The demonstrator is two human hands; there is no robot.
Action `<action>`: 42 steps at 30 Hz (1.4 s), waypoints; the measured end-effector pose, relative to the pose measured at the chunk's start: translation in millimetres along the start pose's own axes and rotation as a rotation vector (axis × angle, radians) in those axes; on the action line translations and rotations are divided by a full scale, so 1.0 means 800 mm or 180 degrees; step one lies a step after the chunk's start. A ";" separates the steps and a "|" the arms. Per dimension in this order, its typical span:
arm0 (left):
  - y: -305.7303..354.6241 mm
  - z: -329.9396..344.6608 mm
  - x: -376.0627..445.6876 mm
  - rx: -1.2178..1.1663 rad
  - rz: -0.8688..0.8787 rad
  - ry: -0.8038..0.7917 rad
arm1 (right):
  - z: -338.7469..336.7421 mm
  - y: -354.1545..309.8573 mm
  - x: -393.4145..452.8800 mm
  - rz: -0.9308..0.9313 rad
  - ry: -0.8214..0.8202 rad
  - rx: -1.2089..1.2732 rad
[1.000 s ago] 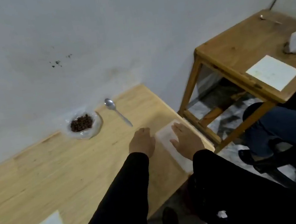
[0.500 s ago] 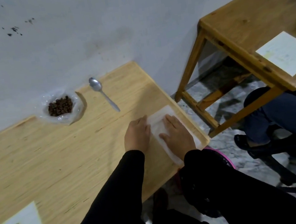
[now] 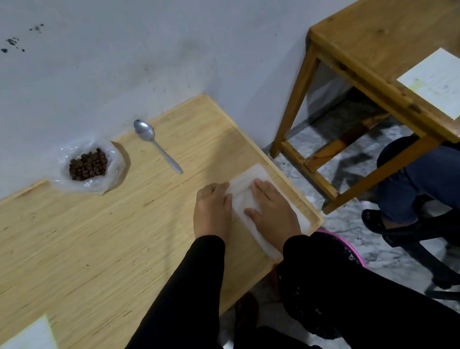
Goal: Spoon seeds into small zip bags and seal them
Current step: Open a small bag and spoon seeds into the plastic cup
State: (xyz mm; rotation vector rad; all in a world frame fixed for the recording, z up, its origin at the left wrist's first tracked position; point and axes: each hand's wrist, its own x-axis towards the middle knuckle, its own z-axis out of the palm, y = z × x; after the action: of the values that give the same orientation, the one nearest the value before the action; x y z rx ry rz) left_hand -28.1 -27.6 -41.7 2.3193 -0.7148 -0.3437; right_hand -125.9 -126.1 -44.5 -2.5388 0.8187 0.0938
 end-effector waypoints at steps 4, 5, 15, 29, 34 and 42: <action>0.002 0.001 0.001 0.0080 0.0155 0.0084 | 0.003 0.001 0.002 0.0019 -0.0008 -0.0006; 0.004 0.002 0.001 0.0089 0.0202 0.0071 | 0.003 0.001 0.002 0.0025 0.0000 -0.0002; 0.027 -0.025 0.009 -0.0297 -0.0179 0.0038 | -0.042 -0.011 0.019 -0.0406 0.0868 -0.0183; 0.003 -0.215 -0.003 -0.1514 -0.0449 0.1758 | -0.101 -0.211 0.041 -0.0550 0.0085 0.2264; -0.036 -0.264 -0.036 -0.1834 -0.0746 0.1892 | -0.088 -0.295 0.016 -0.0783 -0.0694 0.2800; -0.091 -0.324 -0.075 -0.2199 -0.0975 0.2077 | -0.050 -0.380 -0.006 -0.1019 -0.0670 0.2672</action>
State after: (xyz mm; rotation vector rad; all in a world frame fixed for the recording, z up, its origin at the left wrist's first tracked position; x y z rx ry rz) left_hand 61.2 189.8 103.3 1.7008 0.0894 0.0501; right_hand 39.3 75.1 117.1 -1.7843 0.2626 -0.0745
